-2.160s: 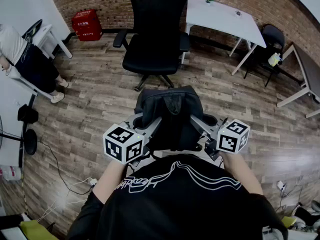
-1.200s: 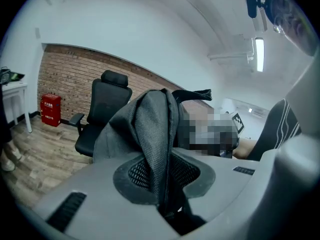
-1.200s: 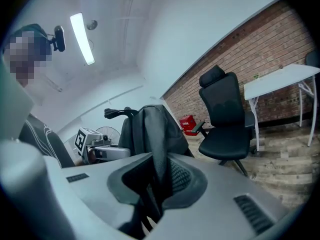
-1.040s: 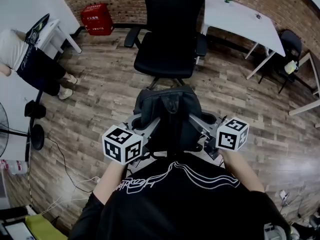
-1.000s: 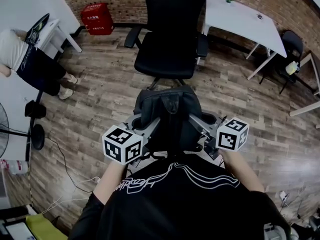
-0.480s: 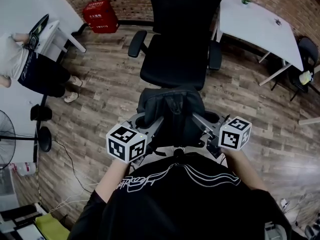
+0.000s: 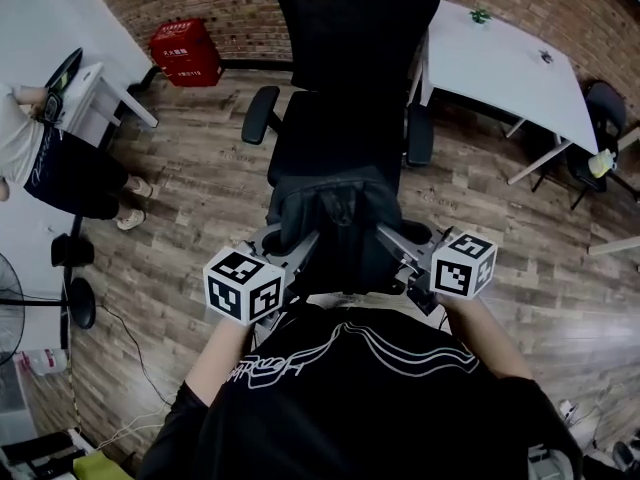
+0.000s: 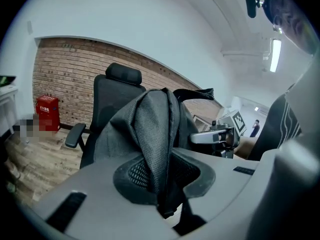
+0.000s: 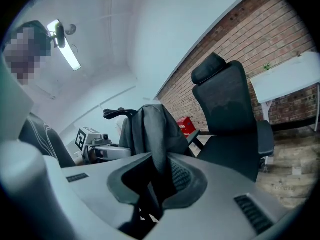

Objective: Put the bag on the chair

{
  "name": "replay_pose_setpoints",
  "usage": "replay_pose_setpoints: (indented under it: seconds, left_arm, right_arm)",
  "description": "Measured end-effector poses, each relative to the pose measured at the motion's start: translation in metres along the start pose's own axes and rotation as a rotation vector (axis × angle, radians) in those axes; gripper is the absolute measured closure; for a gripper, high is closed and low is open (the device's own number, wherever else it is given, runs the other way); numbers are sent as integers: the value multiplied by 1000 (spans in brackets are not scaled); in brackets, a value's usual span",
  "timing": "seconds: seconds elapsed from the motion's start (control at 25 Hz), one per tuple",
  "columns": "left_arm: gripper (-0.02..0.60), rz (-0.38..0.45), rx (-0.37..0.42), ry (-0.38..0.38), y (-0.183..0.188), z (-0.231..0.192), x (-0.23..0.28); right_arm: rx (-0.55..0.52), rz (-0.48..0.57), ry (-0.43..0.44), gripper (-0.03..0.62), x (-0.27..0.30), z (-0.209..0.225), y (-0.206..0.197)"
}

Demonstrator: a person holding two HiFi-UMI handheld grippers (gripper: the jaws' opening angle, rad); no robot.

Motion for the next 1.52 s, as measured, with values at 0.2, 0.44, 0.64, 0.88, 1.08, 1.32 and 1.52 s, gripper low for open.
replay_pose_setpoints:
  seconds: [0.2,0.44,0.64,0.88,1.08,1.32,1.52]
  left_arm:
    - [491,-1,19,-41,23,-20,25]
    - [491,-35,43,-112,54,-55,73]
    - [491,-68,64,-174,87,-83,119]
    - [491,-80,86,-227,125,-116,160]
    - [491,-78,100,-248,155,-146,189]
    - [491,-85,123,-264,179,-183,230]
    - [491,-87,150,-274,195,-203,258]
  right_arm:
    - [-3,23,-48,542,10,17,20]
    - [27,58,-126,542,27,52,44]
    - [61,81,-201,542,42,83,70]
    - [65,106,-277,543,62,114,104]
    - [65,114,-304,543,85,141,134]
    - [62,129,-351,543,113,178,155]
    - [49,136,-399,543,128,204,169]
Point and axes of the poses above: the fingertips, and each gripper's own axes: x forward along the fingers, z to its right, y out of its top, the point moved 9 cm from there along -x, backward along the fingers, and after that the axes turned 12 degrees about y, right-handed, at the moved point
